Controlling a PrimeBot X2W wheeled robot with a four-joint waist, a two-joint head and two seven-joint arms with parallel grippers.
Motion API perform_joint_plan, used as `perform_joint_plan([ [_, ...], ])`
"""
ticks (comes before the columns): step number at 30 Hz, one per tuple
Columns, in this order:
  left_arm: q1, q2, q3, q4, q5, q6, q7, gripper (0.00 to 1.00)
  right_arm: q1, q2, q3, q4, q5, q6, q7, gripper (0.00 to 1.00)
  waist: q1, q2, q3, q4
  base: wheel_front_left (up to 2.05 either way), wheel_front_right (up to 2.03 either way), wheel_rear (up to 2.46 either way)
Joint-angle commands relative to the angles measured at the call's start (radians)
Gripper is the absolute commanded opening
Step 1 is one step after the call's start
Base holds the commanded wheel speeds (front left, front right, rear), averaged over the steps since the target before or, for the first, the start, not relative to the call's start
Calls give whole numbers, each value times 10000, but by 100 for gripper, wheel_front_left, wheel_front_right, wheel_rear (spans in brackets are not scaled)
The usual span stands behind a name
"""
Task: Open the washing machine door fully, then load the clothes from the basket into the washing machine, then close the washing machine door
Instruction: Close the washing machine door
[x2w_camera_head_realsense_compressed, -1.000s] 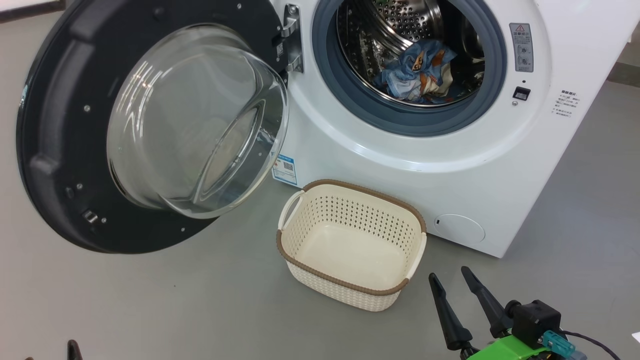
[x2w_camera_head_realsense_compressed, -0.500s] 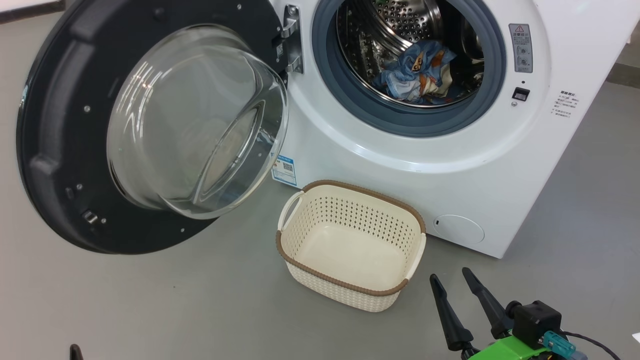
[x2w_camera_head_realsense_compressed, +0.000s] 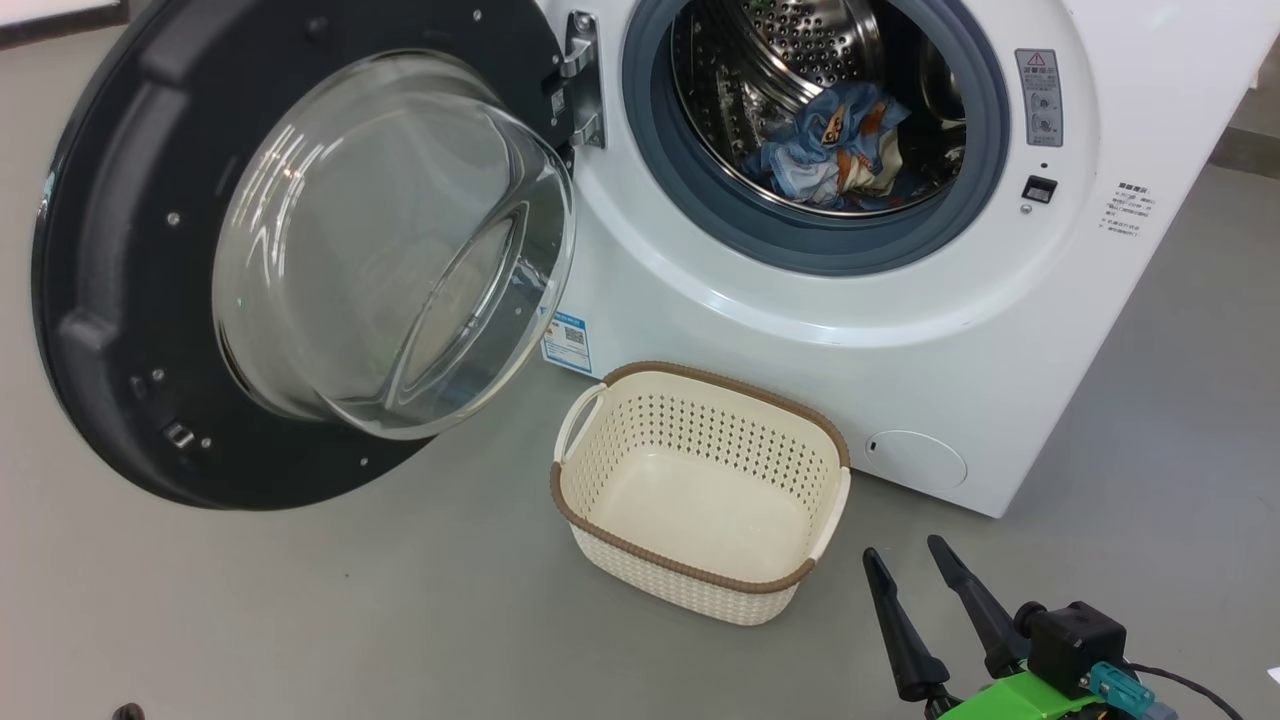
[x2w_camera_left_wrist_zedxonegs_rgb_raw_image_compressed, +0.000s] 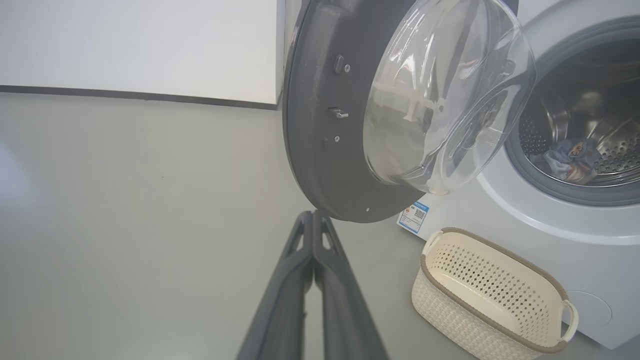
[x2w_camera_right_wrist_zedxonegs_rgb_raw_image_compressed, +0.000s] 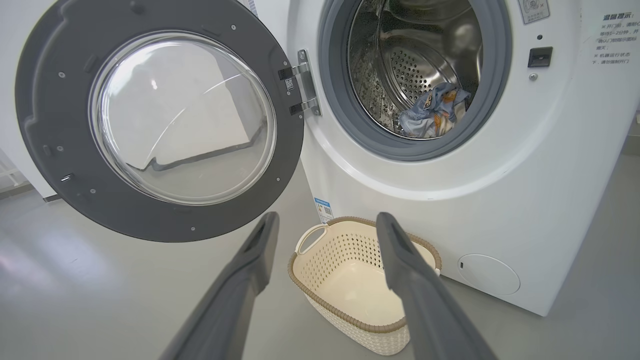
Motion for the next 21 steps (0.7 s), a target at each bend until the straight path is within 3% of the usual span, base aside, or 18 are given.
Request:
perform_joint_plan([
  [1,-222,60,312,-159,88,-18,-65,0,-277,-10,253,-204,-58,62,-49,100,0,-1,-4,-3,0,0,0],
  [10,-418,60,646,-121,68,-227,-65,0,-217,-10,228,-216,3,62,-49,100,0,-1,-26,-19,0,0,0],
  [21,-1094,66,1950,-624,88,-819,-65,0,-154,-10,244,-249,89,62,-49,100,0,-1,-119,-98,0,0,0],
])
